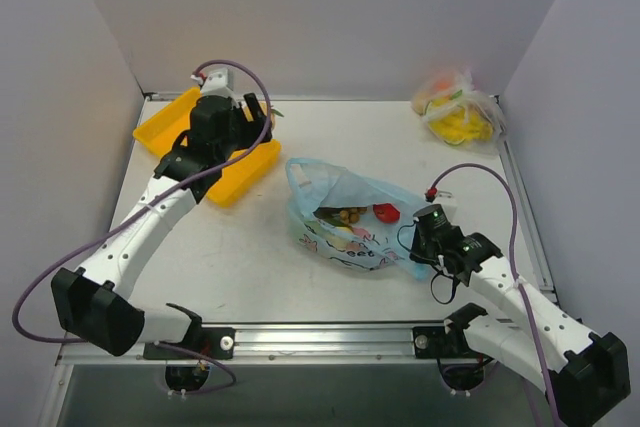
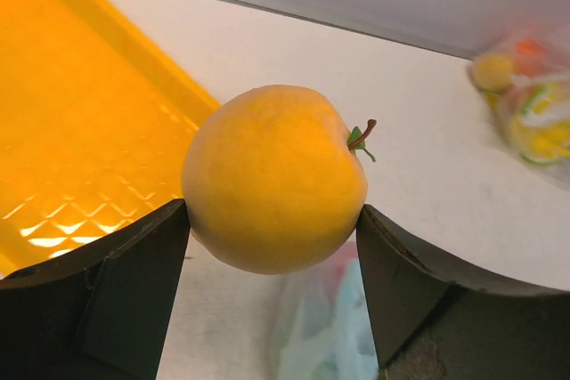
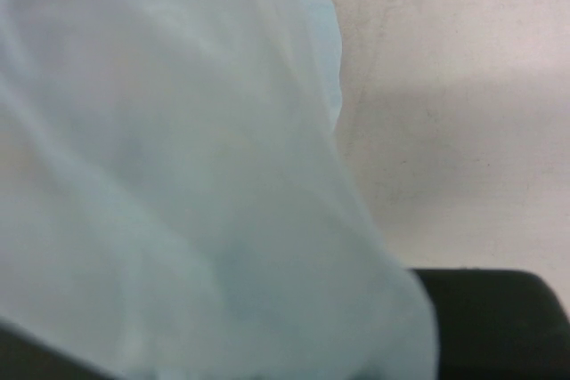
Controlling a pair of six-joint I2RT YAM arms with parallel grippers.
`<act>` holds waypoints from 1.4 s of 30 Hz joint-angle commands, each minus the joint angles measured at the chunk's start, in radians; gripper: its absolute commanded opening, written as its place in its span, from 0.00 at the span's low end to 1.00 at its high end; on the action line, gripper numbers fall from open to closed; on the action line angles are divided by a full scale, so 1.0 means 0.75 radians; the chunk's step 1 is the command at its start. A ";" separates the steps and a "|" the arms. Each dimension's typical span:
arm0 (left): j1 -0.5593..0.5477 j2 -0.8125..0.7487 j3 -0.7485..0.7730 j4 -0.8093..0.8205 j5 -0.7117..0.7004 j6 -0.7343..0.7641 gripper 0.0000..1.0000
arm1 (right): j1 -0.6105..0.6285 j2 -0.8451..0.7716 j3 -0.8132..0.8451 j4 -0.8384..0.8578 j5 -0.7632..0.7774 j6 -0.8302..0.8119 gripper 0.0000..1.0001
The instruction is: Untie the knot of the plastic bag and take out the fruit
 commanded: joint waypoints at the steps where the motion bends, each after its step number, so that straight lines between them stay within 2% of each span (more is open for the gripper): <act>1: 0.175 0.068 -0.051 0.049 0.012 0.006 0.00 | -0.001 0.011 0.066 -0.039 0.036 -0.027 0.01; 3: 0.308 0.167 -0.053 0.084 0.010 -0.020 0.00 | -0.001 0.016 0.073 -0.039 0.028 -0.037 0.01; 7: 0.470 0.356 -0.033 0.180 0.000 -0.043 0.00 | -0.001 0.026 0.079 -0.039 0.032 -0.064 0.01; 11: 0.579 0.562 0.108 0.250 0.016 -0.006 0.01 | -0.003 0.034 0.081 -0.039 0.036 -0.076 0.01; 13: 0.617 0.683 0.167 0.252 0.041 0.000 0.07 | -0.003 0.044 0.081 -0.039 0.036 -0.076 0.01; 14: 0.620 0.746 0.222 0.258 0.061 0.000 0.13 | -0.003 0.054 0.081 -0.039 0.034 -0.074 0.02; 15: 0.660 0.773 0.241 0.264 0.066 0.000 0.13 | -0.003 0.061 0.083 -0.039 0.034 -0.074 0.02; 16: 0.669 0.798 0.265 0.272 0.070 0.000 0.25 | -0.003 0.065 0.083 -0.037 0.030 -0.074 0.01; 18: 0.685 0.855 0.331 0.266 0.068 -0.004 0.38 | -0.003 0.073 0.083 -0.037 0.028 -0.072 0.02; 19: 0.687 0.868 0.349 0.258 0.066 -0.004 0.54 | -0.003 0.077 0.083 -0.037 0.030 -0.076 0.02; 21: 0.689 0.886 0.390 0.234 0.051 -0.002 0.75 | -0.001 0.081 0.085 -0.035 0.030 -0.080 0.02; 22: 0.691 0.886 0.393 0.228 0.047 0.004 0.94 | -0.003 0.081 0.085 -0.035 0.032 -0.080 0.02; 23: 0.691 0.884 0.393 0.223 0.043 0.008 0.98 | -0.003 0.085 0.087 -0.037 0.032 -0.078 0.02; 29: 0.691 0.782 0.299 0.199 0.070 0.022 0.97 | -0.001 0.081 0.099 -0.020 0.020 -0.097 0.04; 34: 0.630 0.553 0.182 0.146 0.068 0.033 0.98 | -0.003 0.069 0.118 -0.018 0.032 -0.121 0.04; 37: 0.504 0.373 0.096 0.087 0.072 0.065 0.97 | -0.003 0.069 0.126 -0.018 0.046 -0.127 0.04; 42: 0.164 0.069 -0.059 0.037 0.049 0.108 0.97 | -0.003 0.073 0.126 -0.004 0.044 -0.130 0.04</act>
